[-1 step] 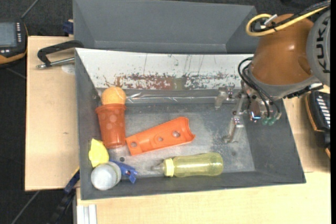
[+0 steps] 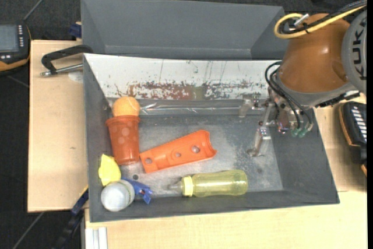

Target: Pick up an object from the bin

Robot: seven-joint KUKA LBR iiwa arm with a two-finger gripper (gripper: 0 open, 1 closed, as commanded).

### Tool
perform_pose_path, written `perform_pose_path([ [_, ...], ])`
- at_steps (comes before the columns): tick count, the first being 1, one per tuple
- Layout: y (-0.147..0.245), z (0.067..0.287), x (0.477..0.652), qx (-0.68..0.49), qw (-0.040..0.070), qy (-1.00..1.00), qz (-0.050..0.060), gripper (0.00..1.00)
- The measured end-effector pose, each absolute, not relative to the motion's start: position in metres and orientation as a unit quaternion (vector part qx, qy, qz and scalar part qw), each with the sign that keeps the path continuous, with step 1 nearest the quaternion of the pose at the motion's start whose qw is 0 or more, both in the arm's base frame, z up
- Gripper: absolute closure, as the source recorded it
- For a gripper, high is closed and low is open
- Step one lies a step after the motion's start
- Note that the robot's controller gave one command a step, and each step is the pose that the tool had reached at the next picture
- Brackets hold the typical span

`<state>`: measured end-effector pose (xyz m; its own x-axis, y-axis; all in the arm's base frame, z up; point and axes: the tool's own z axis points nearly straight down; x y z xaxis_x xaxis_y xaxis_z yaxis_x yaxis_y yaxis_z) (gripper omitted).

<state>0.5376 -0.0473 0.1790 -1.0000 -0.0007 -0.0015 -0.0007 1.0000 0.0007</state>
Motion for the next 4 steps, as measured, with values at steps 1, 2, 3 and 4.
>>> perform_pose_path([
  [1, -0.022, 0.140, 0.550, 0.004, 0.004, 1.000, 0.000, 0.00],
  [2, 0.003, 0.077, 0.518, -0.003, 0.006, 1.000, 0.001, 0.00],
  [3, 0.017, 0.075, 0.519, -0.004, 0.014, 1.000, 0.001, 0.00],
  [4, 0.062, 0.071, 0.552, 0.046, 0.008, 0.999, 0.002, 0.00],
])
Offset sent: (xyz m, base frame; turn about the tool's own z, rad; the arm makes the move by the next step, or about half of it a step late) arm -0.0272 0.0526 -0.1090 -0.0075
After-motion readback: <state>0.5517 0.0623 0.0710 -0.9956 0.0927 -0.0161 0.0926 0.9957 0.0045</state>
